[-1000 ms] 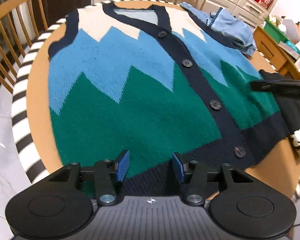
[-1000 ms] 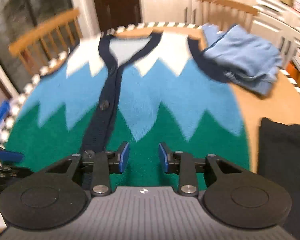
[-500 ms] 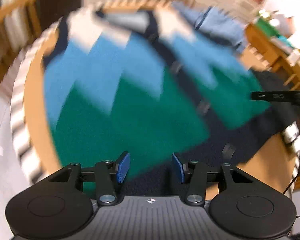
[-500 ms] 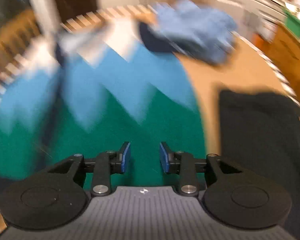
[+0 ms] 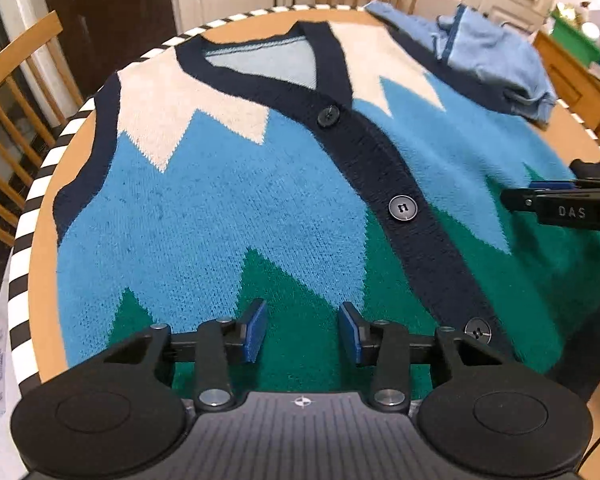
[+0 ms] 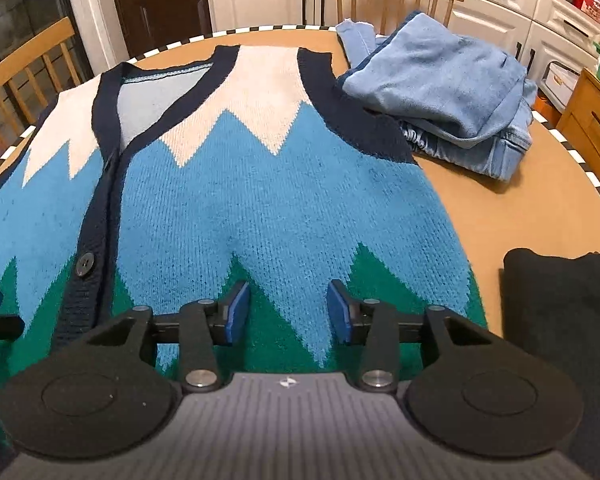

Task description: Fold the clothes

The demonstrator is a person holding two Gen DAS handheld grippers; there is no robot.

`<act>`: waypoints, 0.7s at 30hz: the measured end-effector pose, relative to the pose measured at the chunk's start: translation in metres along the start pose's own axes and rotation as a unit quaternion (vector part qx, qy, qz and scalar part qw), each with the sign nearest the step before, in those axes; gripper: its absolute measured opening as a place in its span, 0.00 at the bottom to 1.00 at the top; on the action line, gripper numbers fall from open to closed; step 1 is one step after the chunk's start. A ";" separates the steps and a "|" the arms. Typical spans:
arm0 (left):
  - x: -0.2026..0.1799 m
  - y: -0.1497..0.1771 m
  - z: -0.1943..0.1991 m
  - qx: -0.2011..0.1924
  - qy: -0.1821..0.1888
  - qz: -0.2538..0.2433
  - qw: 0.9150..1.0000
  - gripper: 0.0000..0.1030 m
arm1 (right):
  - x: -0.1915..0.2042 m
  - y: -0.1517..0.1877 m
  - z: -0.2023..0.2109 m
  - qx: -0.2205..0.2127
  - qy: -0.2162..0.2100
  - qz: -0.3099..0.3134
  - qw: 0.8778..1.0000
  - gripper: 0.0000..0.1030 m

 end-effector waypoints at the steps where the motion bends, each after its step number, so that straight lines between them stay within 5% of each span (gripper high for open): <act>1: 0.000 -0.001 0.000 0.003 -0.002 0.000 1.000 0.42 | 0.001 0.001 0.001 -0.002 0.003 0.001 1.000 0.47; 6: -0.001 0.001 0.001 0.001 0.004 -0.003 1.000 0.45 | -0.001 0.004 0.006 -0.005 0.012 -0.015 1.000 0.56; 9: 0.002 0.001 0.005 0.014 0.027 -0.013 0.999 0.61 | -0.004 0.012 0.025 -0.026 -0.005 -0.049 0.998 0.56; 17: 0.037 0.050 0.039 0.017 0.008 -0.034 0.999 0.71 | 0.022 0.090 0.091 -0.059 -0.078 -0.038 0.995 0.66; 21: 0.061 0.071 0.044 0.051 -0.005 -0.005 0.999 0.71 | 0.031 0.114 0.099 -0.044 -0.099 -0.035 0.993 0.66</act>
Point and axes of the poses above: each gripper's, at about its wrist camera, not at the fingertips, and z roughly against the way its jaws point, x to its left, y to its underside, the point moved 1 cm from there along -z, roughly the way its jaws point, and after that the axes turned 12 degrees about x, right-handed, at the moved point
